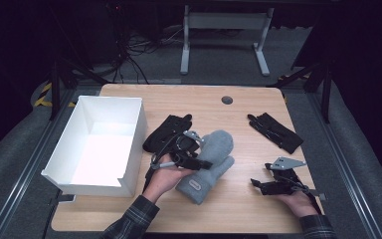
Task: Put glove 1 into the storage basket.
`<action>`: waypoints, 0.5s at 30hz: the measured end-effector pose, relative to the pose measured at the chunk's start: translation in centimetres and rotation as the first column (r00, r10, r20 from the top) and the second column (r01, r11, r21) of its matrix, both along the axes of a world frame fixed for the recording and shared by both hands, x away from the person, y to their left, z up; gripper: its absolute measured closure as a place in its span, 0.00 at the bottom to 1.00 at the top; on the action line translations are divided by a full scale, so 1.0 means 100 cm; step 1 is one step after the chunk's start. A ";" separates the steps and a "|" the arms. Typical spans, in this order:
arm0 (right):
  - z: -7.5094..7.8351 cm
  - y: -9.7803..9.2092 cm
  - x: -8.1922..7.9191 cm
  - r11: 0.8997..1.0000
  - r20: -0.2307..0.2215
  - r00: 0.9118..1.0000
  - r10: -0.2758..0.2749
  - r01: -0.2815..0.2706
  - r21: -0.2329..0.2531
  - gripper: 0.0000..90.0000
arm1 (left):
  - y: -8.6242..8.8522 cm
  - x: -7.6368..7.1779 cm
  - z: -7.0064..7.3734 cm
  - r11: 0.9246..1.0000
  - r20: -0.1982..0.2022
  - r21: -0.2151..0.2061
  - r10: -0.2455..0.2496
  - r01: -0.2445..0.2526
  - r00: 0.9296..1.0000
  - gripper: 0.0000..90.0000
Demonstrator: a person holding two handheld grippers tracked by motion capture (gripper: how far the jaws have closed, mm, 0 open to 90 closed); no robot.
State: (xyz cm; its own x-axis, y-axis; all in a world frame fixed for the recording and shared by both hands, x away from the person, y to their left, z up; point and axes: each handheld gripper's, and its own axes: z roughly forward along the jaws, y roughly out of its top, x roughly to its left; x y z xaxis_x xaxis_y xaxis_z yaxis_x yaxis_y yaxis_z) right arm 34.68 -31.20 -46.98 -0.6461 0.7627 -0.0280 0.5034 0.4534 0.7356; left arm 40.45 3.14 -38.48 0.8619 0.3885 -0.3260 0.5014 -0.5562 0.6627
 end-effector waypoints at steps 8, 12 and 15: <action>0.000 0.000 0.000 1.000 0.000 1.000 0.000 0.000 0.000 0.17 | 0.009 0.001 0.027 1.000 0.024 -0.004 0.026 -0.026 0.999 0.80; 0.000 0.000 0.000 1.000 0.000 1.000 0.000 0.000 0.000 0.17 | 0.014 0.000 0.041 0.999 0.033 -0.012 0.043 -0.043 0.999 0.80; 0.000 0.000 0.000 1.000 0.000 1.000 0.000 0.000 0.000 0.17 | 0.019 0.000 0.052 0.999 0.045 -0.014 0.053 -0.052 0.998 0.80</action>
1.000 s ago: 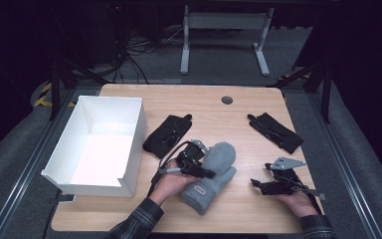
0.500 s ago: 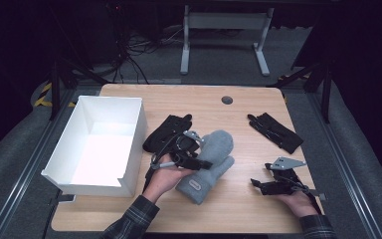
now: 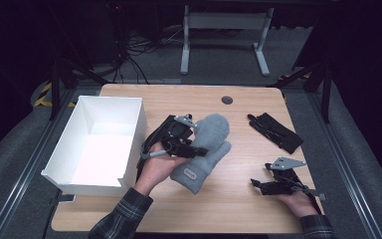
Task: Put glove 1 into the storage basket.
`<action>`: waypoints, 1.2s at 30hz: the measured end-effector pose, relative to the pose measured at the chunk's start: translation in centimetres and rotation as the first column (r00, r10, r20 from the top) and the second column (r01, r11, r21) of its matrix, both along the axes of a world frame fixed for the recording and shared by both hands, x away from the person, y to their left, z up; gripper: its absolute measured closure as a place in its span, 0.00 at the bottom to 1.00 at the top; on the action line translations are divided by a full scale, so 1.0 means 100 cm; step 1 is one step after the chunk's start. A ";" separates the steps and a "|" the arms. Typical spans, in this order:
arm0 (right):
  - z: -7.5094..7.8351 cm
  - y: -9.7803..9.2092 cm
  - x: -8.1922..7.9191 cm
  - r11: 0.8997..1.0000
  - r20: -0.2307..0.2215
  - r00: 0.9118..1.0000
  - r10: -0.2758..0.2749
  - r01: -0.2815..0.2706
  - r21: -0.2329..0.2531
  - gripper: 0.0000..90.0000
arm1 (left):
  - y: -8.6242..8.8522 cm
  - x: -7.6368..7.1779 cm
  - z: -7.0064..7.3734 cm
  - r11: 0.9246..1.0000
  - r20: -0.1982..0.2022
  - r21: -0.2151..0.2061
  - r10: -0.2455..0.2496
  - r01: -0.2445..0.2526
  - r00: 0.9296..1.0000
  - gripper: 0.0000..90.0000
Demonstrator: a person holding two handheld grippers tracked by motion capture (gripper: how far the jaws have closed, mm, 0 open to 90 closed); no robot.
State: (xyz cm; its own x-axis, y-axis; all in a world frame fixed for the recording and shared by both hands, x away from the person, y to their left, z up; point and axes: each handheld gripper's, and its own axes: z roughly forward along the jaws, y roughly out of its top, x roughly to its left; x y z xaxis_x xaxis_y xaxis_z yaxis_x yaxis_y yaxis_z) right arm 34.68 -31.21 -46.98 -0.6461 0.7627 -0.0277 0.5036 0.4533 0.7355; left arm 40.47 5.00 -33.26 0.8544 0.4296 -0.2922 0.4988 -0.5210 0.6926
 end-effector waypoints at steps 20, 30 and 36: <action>0.000 0.000 0.000 1.000 0.001 1.000 0.000 0.000 0.000 0.17 | 0.064 0.003 0.067 0.994 0.076 -0.007 0.112 -0.112 0.991 0.80; 0.000 0.000 0.000 1.000 0.000 1.000 -0.002 0.002 0.000 0.17 | 0.120 0.003 0.085 0.975 0.095 -0.023 0.223 -0.222 0.970 0.80; 0.000 0.000 0.000 1.000 -0.001 1.000 -0.002 0.002 0.001 0.17 | 0.150 0.000 0.092 0.958 0.100 -0.028 0.287 -0.285 0.953 0.80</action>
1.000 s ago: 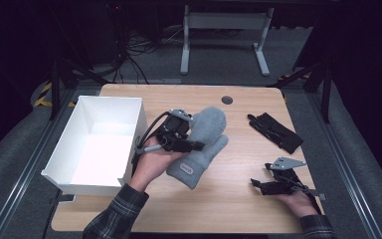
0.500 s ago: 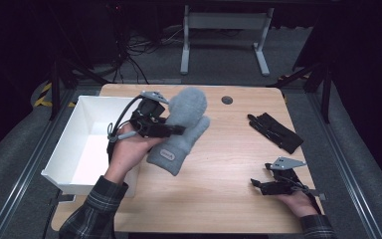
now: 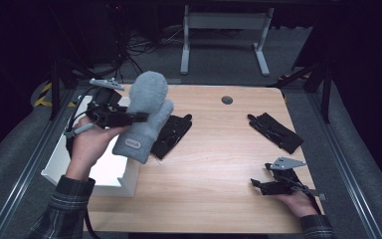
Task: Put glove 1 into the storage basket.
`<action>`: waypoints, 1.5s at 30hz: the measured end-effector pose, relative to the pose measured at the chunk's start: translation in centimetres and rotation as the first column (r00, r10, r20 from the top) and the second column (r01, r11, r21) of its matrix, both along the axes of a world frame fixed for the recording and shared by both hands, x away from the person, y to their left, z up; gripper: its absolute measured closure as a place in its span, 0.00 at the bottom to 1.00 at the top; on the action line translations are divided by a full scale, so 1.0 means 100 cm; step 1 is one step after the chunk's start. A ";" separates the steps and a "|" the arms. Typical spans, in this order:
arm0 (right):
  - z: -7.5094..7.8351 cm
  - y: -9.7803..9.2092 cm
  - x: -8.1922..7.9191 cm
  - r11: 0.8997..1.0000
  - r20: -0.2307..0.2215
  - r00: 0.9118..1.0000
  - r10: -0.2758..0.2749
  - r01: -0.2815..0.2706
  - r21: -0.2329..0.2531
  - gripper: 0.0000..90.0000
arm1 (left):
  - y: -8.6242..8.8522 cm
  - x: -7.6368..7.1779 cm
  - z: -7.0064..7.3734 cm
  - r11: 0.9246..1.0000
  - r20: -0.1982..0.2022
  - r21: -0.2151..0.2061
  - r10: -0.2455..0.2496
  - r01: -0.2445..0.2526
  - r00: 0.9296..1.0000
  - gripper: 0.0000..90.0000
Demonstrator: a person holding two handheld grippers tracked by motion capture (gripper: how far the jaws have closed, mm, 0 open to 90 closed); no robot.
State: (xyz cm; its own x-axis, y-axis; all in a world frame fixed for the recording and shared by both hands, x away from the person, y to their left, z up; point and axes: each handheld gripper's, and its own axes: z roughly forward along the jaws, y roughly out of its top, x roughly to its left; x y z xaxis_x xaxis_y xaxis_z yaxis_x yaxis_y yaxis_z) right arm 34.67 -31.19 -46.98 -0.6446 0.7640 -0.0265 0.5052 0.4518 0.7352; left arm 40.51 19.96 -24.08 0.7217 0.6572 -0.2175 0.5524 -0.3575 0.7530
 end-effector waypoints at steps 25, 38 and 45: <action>0.000 0.000 0.000 1.000 0.000 1.000 -0.006 0.006 -0.001 0.17 | 0.094 0.004 -0.071 0.973 -0.125 0.034 0.231 -0.229 0.965 0.80; 0.000 0.000 0.000 1.000 0.000 1.000 -0.006 0.006 0.000 0.17 | 0.093 0.026 -0.133 0.971 -0.245 0.104 0.233 -0.214 0.941 0.80; 0.000 0.000 0.000 1.000 0.000 1.000 -0.006 0.006 0.000 0.17 | 0.097 0.041 -0.164 0.968 -0.289 0.151 0.236 -0.199 0.928 0.77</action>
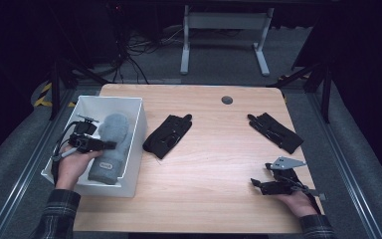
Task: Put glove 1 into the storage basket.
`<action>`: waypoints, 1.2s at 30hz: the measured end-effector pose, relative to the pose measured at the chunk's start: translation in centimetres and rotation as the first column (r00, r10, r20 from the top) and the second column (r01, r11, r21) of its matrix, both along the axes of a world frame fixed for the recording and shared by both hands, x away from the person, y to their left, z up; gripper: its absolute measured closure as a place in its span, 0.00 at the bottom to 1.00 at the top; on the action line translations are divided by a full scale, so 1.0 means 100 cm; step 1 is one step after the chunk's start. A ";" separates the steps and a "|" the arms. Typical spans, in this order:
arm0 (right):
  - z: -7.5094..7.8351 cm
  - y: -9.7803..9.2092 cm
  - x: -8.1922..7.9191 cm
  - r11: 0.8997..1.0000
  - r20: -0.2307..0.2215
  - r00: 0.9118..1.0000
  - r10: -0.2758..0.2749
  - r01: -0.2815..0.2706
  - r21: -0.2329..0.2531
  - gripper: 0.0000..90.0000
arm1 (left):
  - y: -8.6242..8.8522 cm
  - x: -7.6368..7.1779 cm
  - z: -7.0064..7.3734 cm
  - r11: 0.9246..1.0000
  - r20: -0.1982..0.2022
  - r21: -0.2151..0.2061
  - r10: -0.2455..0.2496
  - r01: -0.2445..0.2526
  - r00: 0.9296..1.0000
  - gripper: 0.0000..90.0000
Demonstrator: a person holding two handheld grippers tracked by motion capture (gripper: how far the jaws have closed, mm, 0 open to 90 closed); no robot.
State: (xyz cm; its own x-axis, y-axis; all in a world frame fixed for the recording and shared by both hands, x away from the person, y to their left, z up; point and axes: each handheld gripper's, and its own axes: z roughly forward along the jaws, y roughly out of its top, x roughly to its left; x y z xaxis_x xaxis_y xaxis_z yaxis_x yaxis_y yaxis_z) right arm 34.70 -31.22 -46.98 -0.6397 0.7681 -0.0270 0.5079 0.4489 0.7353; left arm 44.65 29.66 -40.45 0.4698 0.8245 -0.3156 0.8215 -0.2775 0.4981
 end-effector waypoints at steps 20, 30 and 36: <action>0.000 0.000 0.000 1.000 0.000 1.000 -0.001 0.001 0.000 0.17 | 0.002 -0.003 0.020 0.995 0.127 0.063 0.070 -0.078 0.989 0.29; 0.000 0.000 0.000 1.000 0.000 1.000 -0.001 0.001 0.000 0.17 | -0.023 -0.016 0.067 1.000 0.212 -0.007 -0.007 0.009 0.977 0.26; 0.000 0.000 0.000 1.000 0.000 1.000 -0.002 0.002 0.000 0.17 | -0.044 -0.022 0.086 0.998 0.260 -0.020 -0.053 0.060 0.964 0.24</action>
